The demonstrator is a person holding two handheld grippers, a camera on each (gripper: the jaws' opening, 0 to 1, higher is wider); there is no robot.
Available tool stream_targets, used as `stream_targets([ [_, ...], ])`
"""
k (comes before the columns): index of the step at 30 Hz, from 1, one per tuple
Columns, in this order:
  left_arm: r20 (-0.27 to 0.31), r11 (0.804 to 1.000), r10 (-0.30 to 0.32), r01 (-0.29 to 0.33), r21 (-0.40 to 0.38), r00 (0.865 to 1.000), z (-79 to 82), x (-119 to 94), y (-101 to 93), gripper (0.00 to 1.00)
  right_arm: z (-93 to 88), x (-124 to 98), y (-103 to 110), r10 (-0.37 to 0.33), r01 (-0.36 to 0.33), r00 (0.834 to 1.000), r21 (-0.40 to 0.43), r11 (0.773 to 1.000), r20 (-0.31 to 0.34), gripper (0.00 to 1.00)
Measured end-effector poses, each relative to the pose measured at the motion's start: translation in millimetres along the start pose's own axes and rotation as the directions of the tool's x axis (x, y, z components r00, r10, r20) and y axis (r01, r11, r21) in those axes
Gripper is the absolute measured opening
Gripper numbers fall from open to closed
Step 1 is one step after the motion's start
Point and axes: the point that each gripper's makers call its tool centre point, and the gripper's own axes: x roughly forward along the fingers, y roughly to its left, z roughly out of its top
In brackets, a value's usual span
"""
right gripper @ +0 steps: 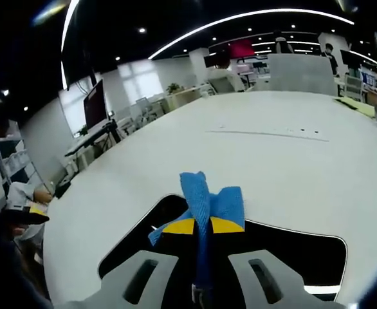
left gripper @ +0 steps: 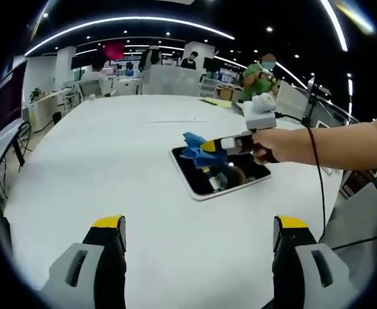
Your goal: Wipe the mirror surface with the cleaning cloth until all visible marks leave the cleaned area.
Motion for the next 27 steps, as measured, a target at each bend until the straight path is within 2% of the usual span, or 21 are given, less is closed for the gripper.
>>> stream_targets([
  [27,0.002,1.0,0.01,-0.01,-0.021,1.0,-4.9,-2,7.0,0.96,7.5,23,24,0.05,-0.051,0.998,-0.027,0.998,-0.022,0.03],
])
